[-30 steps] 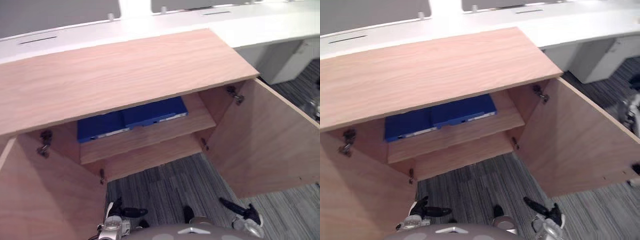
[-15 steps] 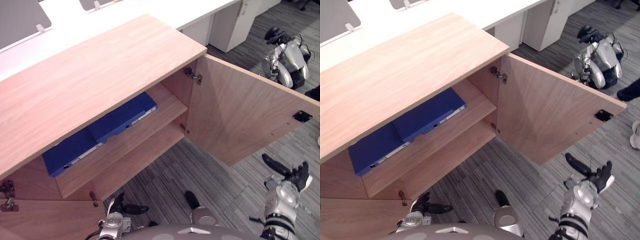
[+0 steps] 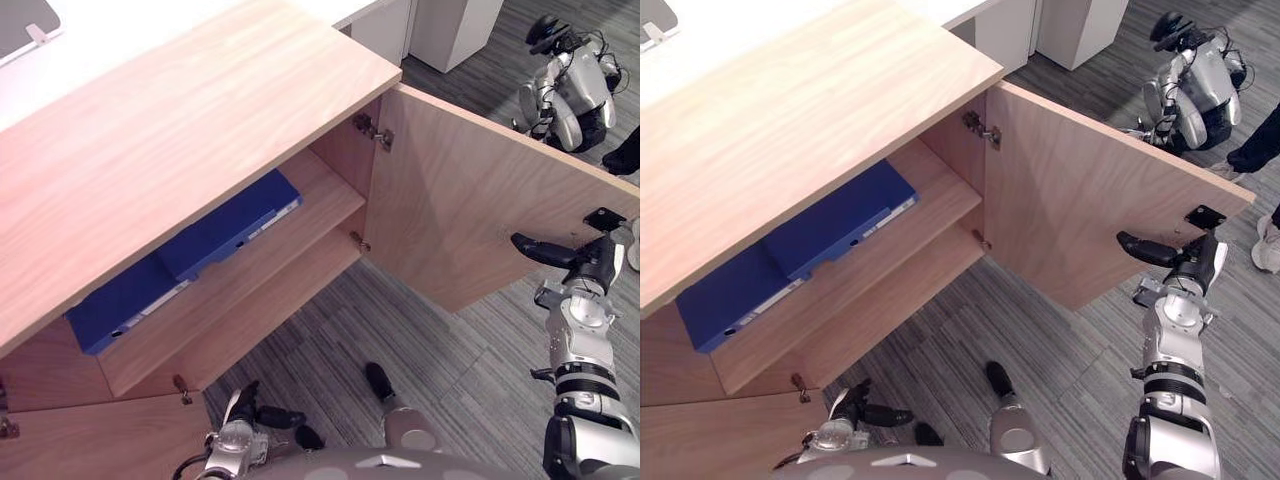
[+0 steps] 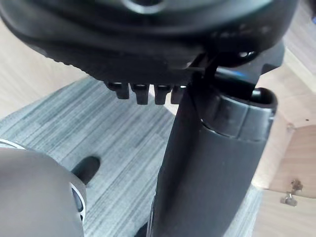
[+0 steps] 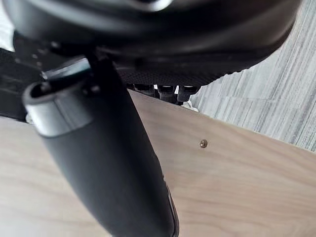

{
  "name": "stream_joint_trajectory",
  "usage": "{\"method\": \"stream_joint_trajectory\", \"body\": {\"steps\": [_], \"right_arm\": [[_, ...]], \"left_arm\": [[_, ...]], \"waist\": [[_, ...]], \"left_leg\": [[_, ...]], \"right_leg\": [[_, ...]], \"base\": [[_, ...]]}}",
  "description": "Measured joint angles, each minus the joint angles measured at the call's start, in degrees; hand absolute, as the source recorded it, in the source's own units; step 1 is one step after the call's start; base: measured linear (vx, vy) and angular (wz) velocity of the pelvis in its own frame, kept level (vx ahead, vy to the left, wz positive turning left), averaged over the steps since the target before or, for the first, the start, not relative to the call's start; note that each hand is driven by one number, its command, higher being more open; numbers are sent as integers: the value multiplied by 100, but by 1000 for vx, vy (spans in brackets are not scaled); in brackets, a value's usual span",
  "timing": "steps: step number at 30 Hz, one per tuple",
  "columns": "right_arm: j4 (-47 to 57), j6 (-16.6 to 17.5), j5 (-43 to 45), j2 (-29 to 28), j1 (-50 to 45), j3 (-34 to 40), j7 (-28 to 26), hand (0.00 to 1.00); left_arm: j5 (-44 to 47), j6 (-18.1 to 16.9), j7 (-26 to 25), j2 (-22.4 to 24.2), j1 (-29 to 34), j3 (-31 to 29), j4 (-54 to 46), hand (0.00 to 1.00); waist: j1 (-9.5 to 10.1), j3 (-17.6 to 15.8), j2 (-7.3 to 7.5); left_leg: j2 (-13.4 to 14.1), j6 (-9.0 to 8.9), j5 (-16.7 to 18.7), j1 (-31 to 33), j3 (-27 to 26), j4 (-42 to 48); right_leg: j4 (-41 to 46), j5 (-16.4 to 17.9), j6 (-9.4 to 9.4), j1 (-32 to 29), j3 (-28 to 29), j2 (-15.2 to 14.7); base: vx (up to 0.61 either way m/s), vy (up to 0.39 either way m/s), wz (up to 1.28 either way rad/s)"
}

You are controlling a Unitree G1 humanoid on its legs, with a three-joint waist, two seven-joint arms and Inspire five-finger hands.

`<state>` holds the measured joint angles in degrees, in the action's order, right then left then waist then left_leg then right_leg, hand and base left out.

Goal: Walk over to the cabinet, pick up the folder, carry it to the office cabinet, place the folder inside the office cabinet, then close the office cabinet door

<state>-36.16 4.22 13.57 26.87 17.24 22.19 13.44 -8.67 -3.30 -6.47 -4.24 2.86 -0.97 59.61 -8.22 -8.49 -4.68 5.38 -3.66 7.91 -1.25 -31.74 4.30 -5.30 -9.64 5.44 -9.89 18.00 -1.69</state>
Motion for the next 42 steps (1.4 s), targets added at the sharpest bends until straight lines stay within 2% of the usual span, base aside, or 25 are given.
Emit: {"method": "stream_joint_trajectory", "body": {"steps": [2, 9, 11, 13, 17, 20, 25, 32, 38, 42], "right_arm": [[-21, 4, 0, 75, 0, -87, 3, 100], [196, 2, -3, 18, -209, -79, 96, 100], [528, 2, -11, -98, -478, -78, 98, 100], [1037, 1, -48, -421, -879, -61, 101, 100], [1943, 1, -252, -976, -1604, -144, 83, 100], [2713, 0, -366, -1479, -2403, -450, 25, 100], [3771, -3, -701, -2158, -3920, -1312, -559, 100], [4269, 0, -722, -2390, -4901, -2352, -1334, 100], [4268, -107, -674, -2270, -4891, -3092, -1833, 100], [3723, -163, -672, -2257, -4110, -3524, -1808, 100]], "left_arm": [[0, 2, 20, 21, 6, 60, 1, 100], [-95, 5, 18, 21, 27, 67, 11, 100], [-101, 17, 14, 17, 42, 61, 29, 100], [-111, 23, 10, 16, 60, 54, 33, 100], [-255, 32, 11, 17, 31, 53, 35, 100], [-342, 47, 11, 16, 10, 53, 38, 100], [-562, 143, 16, -1, -42, 58, 178, 100], [-766, 174, 44, -154, -126, 214, 311, 100], [-781, 233, 75, -270, -340, 250, 312, 100], [-784, 260, 82, -261, -383, 379, 313, 100]], "waist": [[-24, -5, -51], [-51, 1, -61], [-59, 5, -66], [-134, 6, -57], [-161, 28, -18], [-184, 58, 73], [-209, 234, 390], [-212, 297, 533], [-122, 240, 649], [73, 246, 785]], "left_leg": [[-34, 7, -5, 31, 87, 3], [-115, 44, -72, 56, 283, -1], [-112, 38, -99, 55, 324, -21], [-86, 34, -132, 18, 410, -53], [-58, 11, -165, -37, 409, -103], [-20, -10, -180, -131, 408, -113], [32, -49, -195, -199, 402, -105], [47, -53, -195, -197, 413, -91], [65, -50, -211, -181, 646, -21], [57, -44, -282, -168, 869, -40]], "right_leg": [[1, 0, 0, 1, -65, -47], [-19, -7, 11, 25, -240, -148], [-23, -7, 10, 32, -285, -148], [-24, -7, 8, 93, -381, -127], [-21, -27, -14, 122, -379, -81], [-22, -32, -22, 212, -374, -37], [-48, 33, -95, 262, -401, -1], [-22, -24, -134, 273, -441, 12], [-14, -10, -150, 404, -670, -23], [22, 26, -177, 481, -884, -79]], "base": [[-9, 5, 15], [-40, 3, 14], [-23, -15, 10], [-1, -33, 14], [1, -19, -1], [-4, -7, -2], [-22, -15, -2], [9, 2, 0], [-11, -5, 19], [-34, 0, 28]]}}
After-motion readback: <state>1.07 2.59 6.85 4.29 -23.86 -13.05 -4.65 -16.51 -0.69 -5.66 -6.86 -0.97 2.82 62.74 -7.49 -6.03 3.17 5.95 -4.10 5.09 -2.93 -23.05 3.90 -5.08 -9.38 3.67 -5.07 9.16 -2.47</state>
